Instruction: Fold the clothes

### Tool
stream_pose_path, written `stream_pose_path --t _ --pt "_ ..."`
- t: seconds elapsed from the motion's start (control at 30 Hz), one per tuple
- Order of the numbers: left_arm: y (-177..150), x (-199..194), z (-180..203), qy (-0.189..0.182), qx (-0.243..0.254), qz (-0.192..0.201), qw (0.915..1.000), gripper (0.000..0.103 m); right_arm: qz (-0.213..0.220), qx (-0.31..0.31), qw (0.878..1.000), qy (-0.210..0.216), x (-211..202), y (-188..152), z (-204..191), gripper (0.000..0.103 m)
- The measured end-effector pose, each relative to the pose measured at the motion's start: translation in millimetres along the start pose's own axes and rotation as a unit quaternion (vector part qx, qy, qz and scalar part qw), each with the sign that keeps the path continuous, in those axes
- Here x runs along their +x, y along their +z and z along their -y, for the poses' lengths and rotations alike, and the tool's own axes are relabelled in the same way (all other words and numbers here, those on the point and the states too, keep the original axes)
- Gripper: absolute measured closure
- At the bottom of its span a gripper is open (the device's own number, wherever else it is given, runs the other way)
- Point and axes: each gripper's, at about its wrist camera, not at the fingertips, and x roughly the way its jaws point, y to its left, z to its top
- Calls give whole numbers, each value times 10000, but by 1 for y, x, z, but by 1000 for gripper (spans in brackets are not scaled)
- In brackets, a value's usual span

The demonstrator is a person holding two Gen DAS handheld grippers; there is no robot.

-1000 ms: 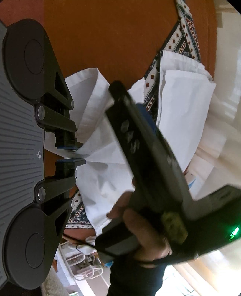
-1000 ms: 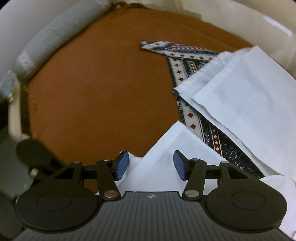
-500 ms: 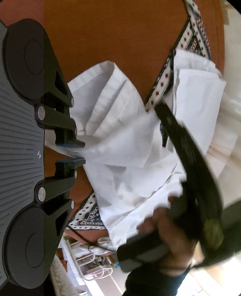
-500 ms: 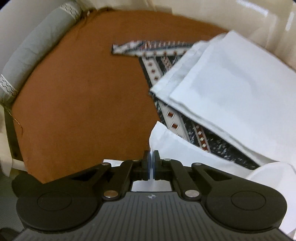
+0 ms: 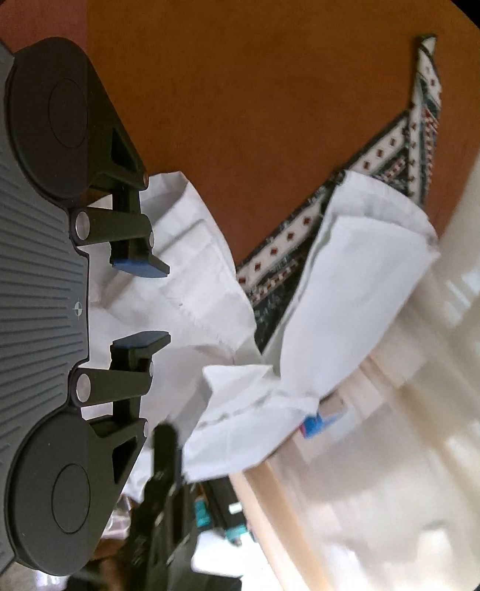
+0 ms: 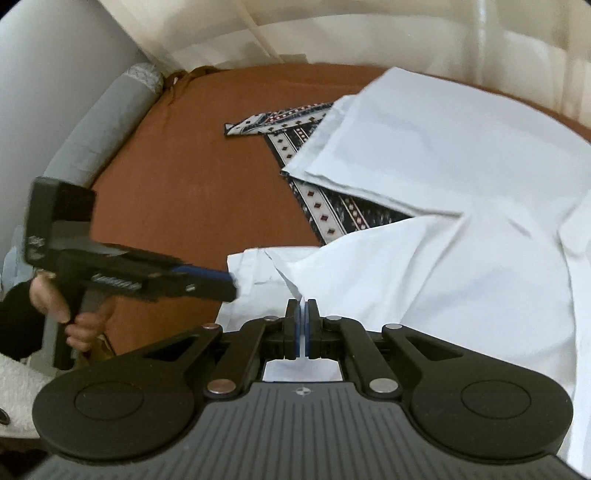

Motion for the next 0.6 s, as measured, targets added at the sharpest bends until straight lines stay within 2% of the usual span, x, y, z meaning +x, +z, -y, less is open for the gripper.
stream_pose_path --t 0.33,0.6 --pt "-4 5 -8 416 -374 72 9984 44 287 350 9987 216 -5 -17 13 100" --pt "-1 25 -9 315 -724 -2 9969 45 315 530 9978 254 -5 -29 25 100"
